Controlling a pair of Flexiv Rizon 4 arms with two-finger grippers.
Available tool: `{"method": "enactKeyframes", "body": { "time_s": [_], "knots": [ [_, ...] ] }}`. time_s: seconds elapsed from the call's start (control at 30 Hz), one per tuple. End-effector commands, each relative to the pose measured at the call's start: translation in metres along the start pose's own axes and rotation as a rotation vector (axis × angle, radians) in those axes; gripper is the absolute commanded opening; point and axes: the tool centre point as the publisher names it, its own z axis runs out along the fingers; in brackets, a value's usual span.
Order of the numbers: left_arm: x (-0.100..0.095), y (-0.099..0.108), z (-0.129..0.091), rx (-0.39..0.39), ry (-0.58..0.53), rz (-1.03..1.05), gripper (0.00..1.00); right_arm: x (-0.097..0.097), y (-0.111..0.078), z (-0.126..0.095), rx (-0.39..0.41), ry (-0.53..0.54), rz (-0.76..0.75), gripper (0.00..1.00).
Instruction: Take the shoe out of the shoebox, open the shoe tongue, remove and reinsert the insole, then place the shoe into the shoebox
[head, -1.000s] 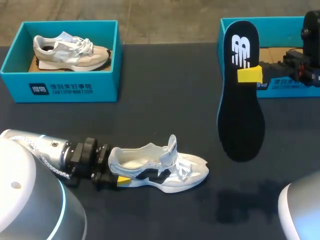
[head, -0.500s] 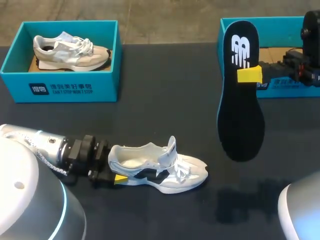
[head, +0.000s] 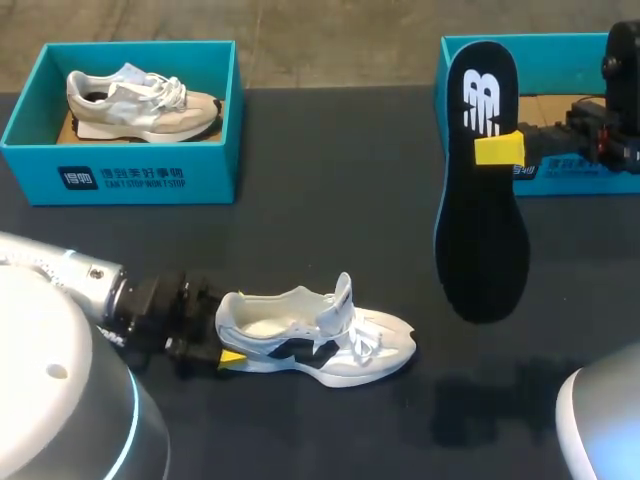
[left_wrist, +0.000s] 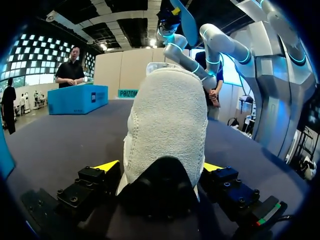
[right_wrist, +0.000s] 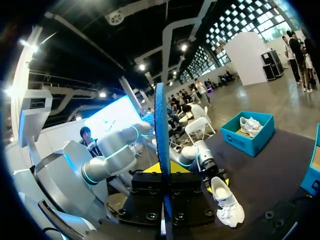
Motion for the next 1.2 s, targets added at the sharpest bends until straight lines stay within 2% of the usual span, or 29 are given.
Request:
{"method": "enactKeyframes", "body": {
  "time_s": [0.03,0.23,0.53,0.7,0.9,1.2],
  "knots": [
    [0.002,-0.009,-0.010,-0.062,-0.001,-0.003,1.00,-0.002,0.003,0.002,0.004,0.002,0.001,0.00],
    [0.005,-0.013,-0.028,-0.190,0.025,0.002,1.00,-0.002,0.003,0.002,0.004,0.002,0.001,0.00],
    [0.019,-0.021,-0.052,-0.443,0.046,0.019,1.00,-0.002,0.003,0.002,0.004,0.002,0.001,0.00],
    [0.015,-0.029,-0.064,-0.565,0.021,0.019,1.00,-0.002,0.003,0.002,0.004,0.002,0.001,0.00],
    [0.013,-0.042,-0.073,-0.709,0.005,-0.007,1.00,-0.002,0.003,0.002,0.004,0.002,0.001,0.00],
    [0.014,-0.062,-0.078,-0.970,0.094,-0.038,1.00,-0.002,0.003,0.002,0.004,0.002,0.001,0.00]
  ]
}}
